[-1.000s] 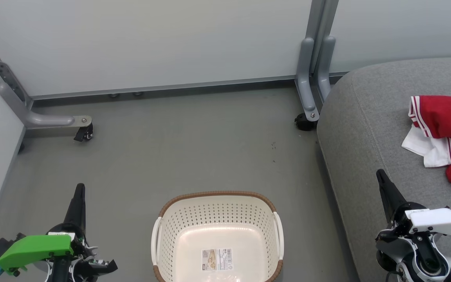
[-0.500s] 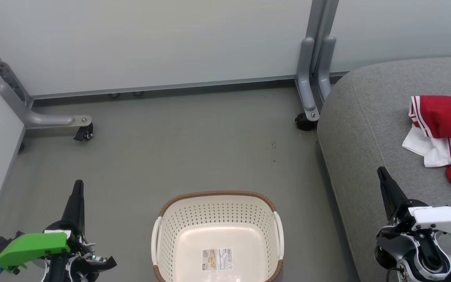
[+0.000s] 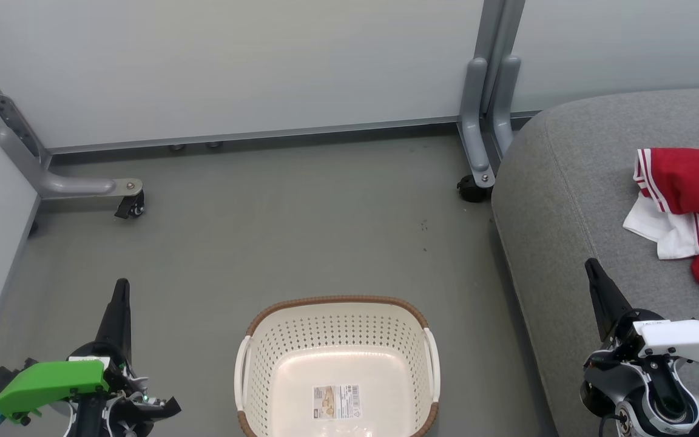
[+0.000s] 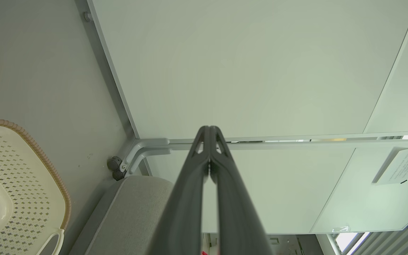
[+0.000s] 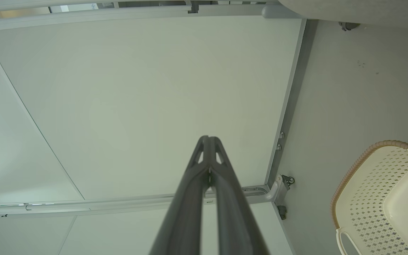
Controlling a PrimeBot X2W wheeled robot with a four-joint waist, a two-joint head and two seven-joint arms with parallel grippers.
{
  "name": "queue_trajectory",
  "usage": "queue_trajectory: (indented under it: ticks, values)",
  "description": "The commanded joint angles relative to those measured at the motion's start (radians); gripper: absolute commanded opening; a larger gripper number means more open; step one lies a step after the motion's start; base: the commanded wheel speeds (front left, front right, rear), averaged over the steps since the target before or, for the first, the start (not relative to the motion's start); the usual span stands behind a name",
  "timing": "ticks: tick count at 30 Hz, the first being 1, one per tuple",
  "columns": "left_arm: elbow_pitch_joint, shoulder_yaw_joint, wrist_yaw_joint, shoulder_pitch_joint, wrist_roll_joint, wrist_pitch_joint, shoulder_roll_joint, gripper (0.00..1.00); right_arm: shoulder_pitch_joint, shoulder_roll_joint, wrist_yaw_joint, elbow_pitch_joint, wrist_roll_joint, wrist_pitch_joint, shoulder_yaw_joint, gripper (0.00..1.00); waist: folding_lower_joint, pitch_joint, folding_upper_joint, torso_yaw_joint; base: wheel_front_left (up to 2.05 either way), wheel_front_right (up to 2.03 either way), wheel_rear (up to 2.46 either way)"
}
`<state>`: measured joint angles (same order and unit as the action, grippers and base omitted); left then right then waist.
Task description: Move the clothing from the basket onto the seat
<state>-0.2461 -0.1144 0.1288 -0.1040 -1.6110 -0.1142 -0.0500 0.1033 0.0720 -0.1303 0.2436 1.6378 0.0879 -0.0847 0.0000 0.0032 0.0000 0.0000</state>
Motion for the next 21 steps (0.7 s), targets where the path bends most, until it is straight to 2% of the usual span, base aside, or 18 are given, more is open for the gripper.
queue_trajectory:
  ticks: [1,21]
  values:
    - [0.002,-0.002,0.004,-0.011,-0.003,-0.004,0.000,0.00,0.007,-0.002,-0.001,0.002,-0.003,0.006,-0.003,0.00,0.0000,0.000,0.0000,0.000,0.00,0.00,0.00]
    - [0.002,-0.002,0.004,-0.011,-0.004,-0.004,0.000,0.00,0.008,-0.007,-0.001,0.003,-0.009,0.009,-0.010,0.00,0.0000,0.000,0.0000,0.000,0.00,0.00,0.00]
